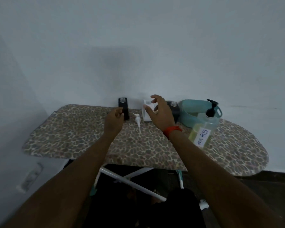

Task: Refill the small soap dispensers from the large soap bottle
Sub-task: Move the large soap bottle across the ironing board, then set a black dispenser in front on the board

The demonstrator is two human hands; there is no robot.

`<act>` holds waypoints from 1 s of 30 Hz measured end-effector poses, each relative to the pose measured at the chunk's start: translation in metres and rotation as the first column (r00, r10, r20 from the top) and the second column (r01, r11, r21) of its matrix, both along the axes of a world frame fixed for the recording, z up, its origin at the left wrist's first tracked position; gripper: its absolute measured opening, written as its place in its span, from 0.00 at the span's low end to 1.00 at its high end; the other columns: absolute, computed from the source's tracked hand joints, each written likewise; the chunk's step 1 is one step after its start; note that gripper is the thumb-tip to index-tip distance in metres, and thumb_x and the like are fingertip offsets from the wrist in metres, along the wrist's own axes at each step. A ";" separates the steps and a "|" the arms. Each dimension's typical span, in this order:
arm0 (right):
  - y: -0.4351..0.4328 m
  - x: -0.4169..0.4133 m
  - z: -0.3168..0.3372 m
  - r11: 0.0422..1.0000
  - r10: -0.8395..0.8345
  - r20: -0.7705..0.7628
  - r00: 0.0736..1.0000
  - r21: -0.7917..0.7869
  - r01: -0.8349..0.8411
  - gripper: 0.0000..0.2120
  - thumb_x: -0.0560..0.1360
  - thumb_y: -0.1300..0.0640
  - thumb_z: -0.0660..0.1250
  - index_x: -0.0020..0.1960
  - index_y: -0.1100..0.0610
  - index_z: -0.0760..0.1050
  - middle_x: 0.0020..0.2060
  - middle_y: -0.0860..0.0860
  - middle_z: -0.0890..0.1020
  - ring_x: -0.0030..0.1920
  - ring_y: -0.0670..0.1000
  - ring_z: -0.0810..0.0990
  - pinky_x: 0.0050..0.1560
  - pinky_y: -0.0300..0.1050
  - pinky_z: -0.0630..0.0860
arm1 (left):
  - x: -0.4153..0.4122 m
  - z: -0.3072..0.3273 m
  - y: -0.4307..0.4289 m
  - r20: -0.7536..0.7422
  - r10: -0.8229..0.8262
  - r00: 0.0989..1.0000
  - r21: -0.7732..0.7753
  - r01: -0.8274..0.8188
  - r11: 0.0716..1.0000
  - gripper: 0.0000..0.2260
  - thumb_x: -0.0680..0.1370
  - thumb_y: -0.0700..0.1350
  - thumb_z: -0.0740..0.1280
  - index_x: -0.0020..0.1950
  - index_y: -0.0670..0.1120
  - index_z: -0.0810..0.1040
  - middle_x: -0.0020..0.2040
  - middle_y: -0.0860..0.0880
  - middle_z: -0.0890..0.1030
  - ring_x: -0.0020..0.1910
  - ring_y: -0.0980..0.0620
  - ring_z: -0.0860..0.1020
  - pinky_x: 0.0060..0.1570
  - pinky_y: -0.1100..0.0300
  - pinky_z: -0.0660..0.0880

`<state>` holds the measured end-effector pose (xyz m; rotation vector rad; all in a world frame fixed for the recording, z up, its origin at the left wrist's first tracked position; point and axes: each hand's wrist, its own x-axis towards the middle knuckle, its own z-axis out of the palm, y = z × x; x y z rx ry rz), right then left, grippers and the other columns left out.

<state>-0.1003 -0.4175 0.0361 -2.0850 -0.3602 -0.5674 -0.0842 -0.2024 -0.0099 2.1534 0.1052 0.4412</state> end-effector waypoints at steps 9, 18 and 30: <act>0.102 0.103 -0.015 0.944 0.040 -0.236 0.971 -0.309 -0.114 0.31 0.78 0.44 0.67 0.74 0.59 0.63 0.68 0.58 0.73 0.67 0.57 0.73 0.65 0.50 0.71 | -0.005 -0.096 0.103 -0.273 0.125 0.954 0.507 0.032 0.861 0.30 0.82 0.55 0.59 0.78 0.40 0.59 0.78 0.41 0.61 0.78 0.42 0.58 0.76 0.48 0.54; 0.145 0.138 -0.053 0.959 -0.115 -0.334 0.936 -0.284 0.016 0.30 0.76 0.48 0.69 0.73 0.58 0.64 0.62 0.60 0.78 0.59 0.61 0.79 0.54 0.51 0.76 | -0.007 -0.098 0.100 -0.218 0.144 0.965 0.520 -0.010 0.854 0.29 0.82 0.56 0.56 0.78 0.42 0.61 0.79 0.42 0.61 0.78 0.43 0.57 0.77 0.48 0.51; 0.120 0.102 -0.045 0.989 -0.121 -0.190 0.974 0.057 0.134 0.19 0.69 0.50 0.73 0.58 0.55 0.78 0.43 0.44 0.79 0.42 0.43 0.76 0.38 0.24 0.67 | -0.010 -0.093 0.099 -0.230 0.146 0.962 0.499 -0.012 0.866 0.29 0.82 0.56 0.58 0.78 0.41 0.61 0.79 0.43 0.60 0.78 0.44 0.56 0.77 0.48 0.51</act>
